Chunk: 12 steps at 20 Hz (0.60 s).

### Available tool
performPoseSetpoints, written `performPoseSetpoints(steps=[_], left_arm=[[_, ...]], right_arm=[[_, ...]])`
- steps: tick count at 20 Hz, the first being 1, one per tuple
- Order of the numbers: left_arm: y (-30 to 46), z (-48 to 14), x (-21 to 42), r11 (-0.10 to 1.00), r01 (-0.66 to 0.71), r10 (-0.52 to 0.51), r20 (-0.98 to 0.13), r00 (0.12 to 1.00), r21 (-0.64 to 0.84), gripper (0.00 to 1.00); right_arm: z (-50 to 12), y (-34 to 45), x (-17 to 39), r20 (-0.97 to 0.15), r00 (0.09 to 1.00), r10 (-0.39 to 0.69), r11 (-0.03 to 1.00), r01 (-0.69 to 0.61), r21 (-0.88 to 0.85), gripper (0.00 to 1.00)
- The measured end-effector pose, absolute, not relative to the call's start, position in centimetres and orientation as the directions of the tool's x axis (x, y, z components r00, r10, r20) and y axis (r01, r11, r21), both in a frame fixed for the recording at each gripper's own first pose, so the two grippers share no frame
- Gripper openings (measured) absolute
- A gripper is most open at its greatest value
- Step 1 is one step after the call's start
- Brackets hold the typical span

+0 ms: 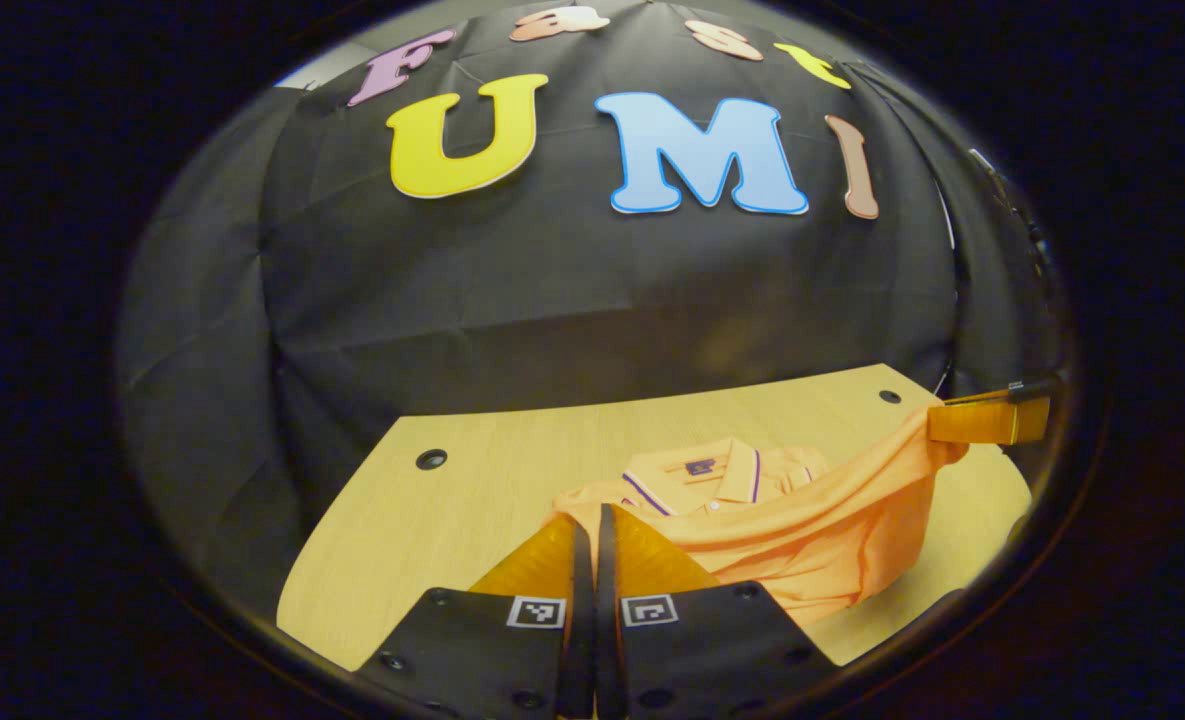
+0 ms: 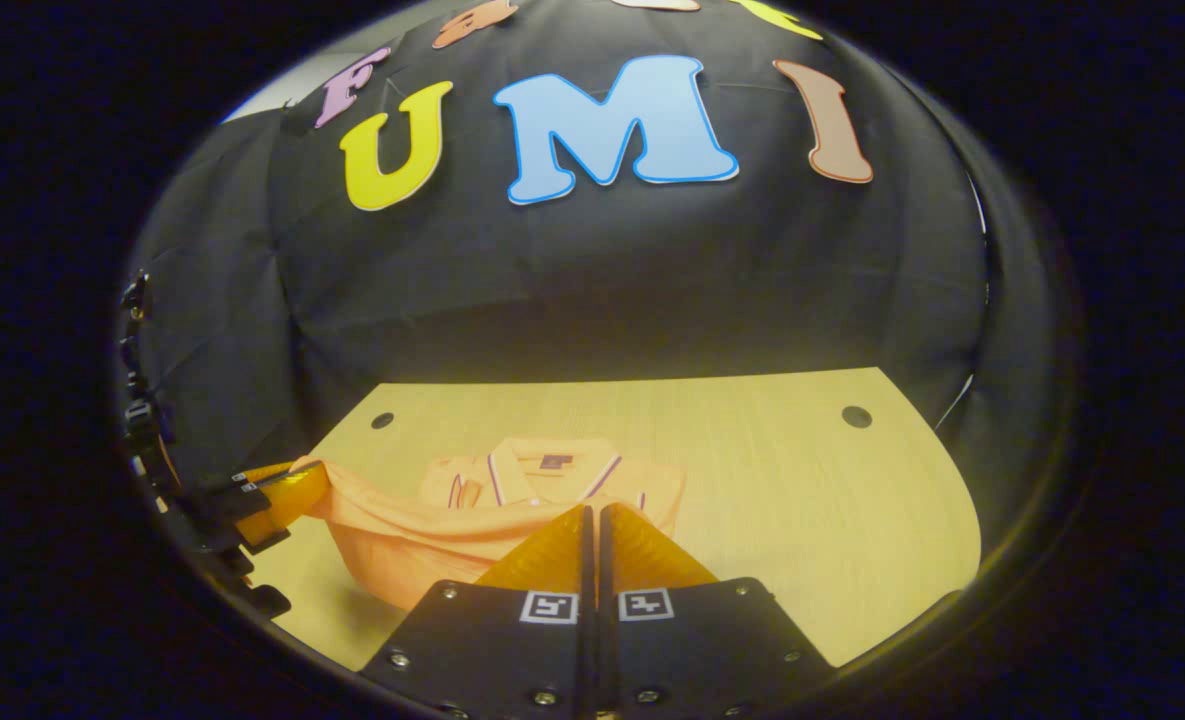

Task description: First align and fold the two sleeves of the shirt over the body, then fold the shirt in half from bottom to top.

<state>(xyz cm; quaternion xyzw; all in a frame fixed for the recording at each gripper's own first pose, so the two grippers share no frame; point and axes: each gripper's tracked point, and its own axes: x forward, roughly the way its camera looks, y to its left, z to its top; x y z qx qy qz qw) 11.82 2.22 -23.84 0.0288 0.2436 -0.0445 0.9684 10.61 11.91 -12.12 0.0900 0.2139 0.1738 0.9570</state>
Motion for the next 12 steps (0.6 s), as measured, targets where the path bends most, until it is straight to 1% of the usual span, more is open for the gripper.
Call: performPoseSetpoints(steps=[3,7,12], left_arm=[[1.3,-24.4,13.9,0.997,0.062,-0.035,-0.461,0.887,0.042,0.06],[0.8,-25.5,17.0,1.000,0.017,-0.010,-0.444,0.896,0.013,0.06],[-0.1,-27.4,20.2,0.999,0.036,-0.028,-0.435,0.900,0.011,0.07]], right_arm=[[-12.9,11.4,13.4,-0.378,0.845,0.378,0.919,-0.293,0.265,0.01],[-14.1,10.6,16.4,-0.400,0.846,0.353,0.924,-0.247,0.293,0.01],[-15.0,11.4,19.4,-0.416,0.850,0.324,0.933,-0.213,0.292,0.00]])
